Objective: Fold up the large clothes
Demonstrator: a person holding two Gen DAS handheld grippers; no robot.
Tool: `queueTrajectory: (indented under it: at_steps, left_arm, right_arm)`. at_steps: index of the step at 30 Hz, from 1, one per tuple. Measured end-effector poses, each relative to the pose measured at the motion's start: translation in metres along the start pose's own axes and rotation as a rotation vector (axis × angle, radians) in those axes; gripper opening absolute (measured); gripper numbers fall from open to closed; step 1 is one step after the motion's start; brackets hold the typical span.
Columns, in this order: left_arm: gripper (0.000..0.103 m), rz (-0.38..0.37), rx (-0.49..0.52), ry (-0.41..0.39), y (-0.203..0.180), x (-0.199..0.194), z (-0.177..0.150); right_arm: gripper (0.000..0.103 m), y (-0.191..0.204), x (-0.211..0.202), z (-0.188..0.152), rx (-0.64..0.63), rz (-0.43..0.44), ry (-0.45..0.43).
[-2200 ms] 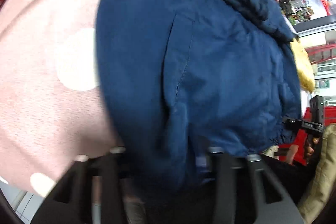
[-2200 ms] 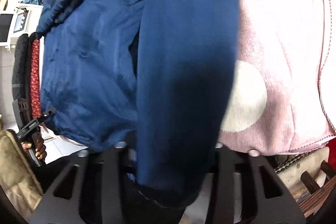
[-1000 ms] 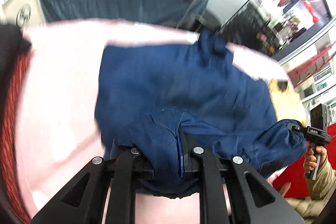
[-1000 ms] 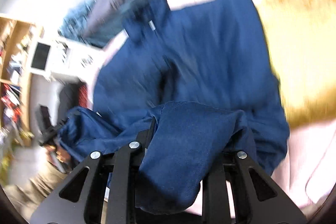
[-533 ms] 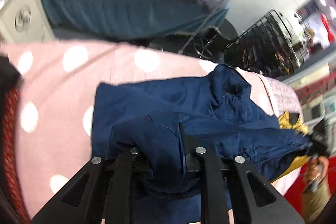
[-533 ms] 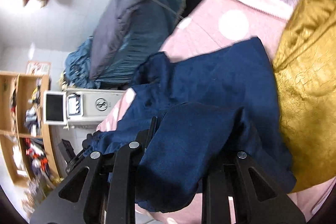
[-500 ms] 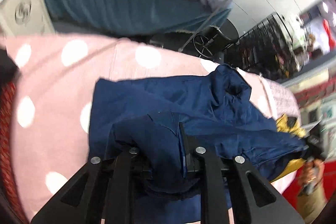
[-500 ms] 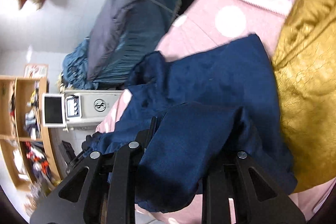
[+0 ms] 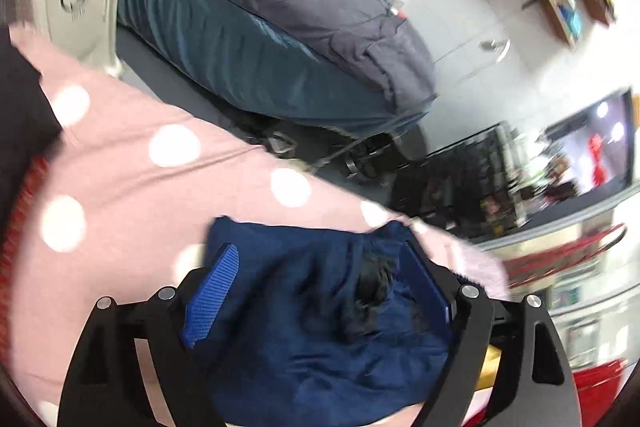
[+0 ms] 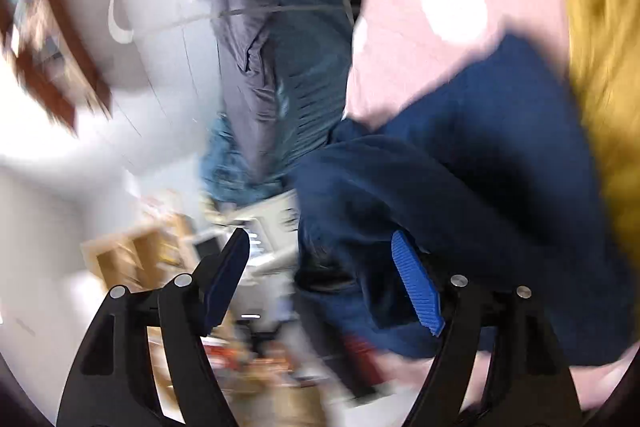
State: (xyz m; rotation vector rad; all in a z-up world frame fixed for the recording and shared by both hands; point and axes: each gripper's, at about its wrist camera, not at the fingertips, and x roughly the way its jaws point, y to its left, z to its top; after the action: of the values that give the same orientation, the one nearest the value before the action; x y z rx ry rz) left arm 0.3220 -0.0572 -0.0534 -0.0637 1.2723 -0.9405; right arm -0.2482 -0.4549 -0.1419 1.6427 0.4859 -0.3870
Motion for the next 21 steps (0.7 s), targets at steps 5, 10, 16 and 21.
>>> queueTrajectory:
  at_steps: [5, 10, 16, 21]
  left_arm:
    - [0.082, 0.18, 0.178, 0.061, -0.015, 0.032, -0.043]
    - [0.087, 0.254, 0.268, 0.107, -0.013, 0.062, -0.089]
    - [0.073, 0.35, 0.31, 0.191, 0.0, 0.111, -0.122]
    - [0.021, 0.37, 0.306, 0.133, -0.015, 0.116, -0.094]
  right_arm:
    - [0.074, 0.041, 0.004, -0.042, -0.512, -0.49, -0.132]
    - [0.062, 0.036, 0.035, -0.085, -0.772, -0.693, -0.087]
    - [0.02, 0.008, 0.064, -0.089, -0.804, -0.789, -0.024]
    - [0.01, 0.02, 0.024, -0.062, -0.642, -0.665, -0.156]
